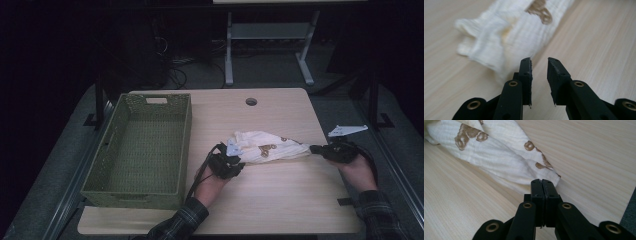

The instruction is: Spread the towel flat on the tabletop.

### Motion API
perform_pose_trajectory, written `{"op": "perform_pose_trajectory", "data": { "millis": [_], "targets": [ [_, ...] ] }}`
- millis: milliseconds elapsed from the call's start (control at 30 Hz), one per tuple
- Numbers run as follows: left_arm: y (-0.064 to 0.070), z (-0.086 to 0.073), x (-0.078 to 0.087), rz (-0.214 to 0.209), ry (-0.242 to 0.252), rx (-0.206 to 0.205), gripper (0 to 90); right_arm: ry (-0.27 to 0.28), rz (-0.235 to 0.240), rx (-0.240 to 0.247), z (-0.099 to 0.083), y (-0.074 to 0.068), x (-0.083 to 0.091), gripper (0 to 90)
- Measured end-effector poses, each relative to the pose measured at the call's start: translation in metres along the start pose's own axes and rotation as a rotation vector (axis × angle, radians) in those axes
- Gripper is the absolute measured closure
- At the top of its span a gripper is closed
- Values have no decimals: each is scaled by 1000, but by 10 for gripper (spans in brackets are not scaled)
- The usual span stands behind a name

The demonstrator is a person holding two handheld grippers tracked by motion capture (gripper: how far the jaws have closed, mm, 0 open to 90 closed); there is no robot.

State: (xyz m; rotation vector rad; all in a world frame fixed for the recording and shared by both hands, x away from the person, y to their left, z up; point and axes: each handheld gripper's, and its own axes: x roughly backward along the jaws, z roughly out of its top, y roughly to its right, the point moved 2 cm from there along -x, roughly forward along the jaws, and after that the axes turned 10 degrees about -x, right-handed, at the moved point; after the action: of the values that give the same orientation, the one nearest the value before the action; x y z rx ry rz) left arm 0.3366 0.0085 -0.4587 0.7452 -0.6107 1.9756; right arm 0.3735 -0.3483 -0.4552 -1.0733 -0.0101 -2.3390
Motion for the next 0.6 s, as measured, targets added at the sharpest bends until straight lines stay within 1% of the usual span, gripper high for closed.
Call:
{"op": "perform_pose_trajectory", "data": {
  "millis": [33,100,167,200,333,400,467,500,533,600],
  "targets": [
    [0,-1,-4,-7,-10,-5,719,1,1,2,0,0,0,883],
    [0,-2,-10,7,-23,-16,694,1,2,0,0,0,0,883],
    [-1,-2,-14,25,-23,-23,679,-3,3,-1,0,0,-1,883],
    [-3,-3,-15,26,-33,-32,675,-6,4,1,0,0,-1,883],
    [-9,-5,-25,22,-49,-18,676,-11,4,5,0,1,-3,884],
    [-10,-7,-27,21,-43,-5,686,-12,4,7,0,0,-3,883],
    [-12,-7,-27,27,-48,-4,738,-12,4,11,0,0,-3,883],
    [-14,-7,-26,23,-51,1,813,-11,5,13,0,1,-3,884],
    [-15,-8,-25,12,-50,14,852,-8,6,10,0,0,-3,884],
    [-18,-8,-23,-11,-41,41,868,-7,6,11,0,0,-2,883]
  ]
}}
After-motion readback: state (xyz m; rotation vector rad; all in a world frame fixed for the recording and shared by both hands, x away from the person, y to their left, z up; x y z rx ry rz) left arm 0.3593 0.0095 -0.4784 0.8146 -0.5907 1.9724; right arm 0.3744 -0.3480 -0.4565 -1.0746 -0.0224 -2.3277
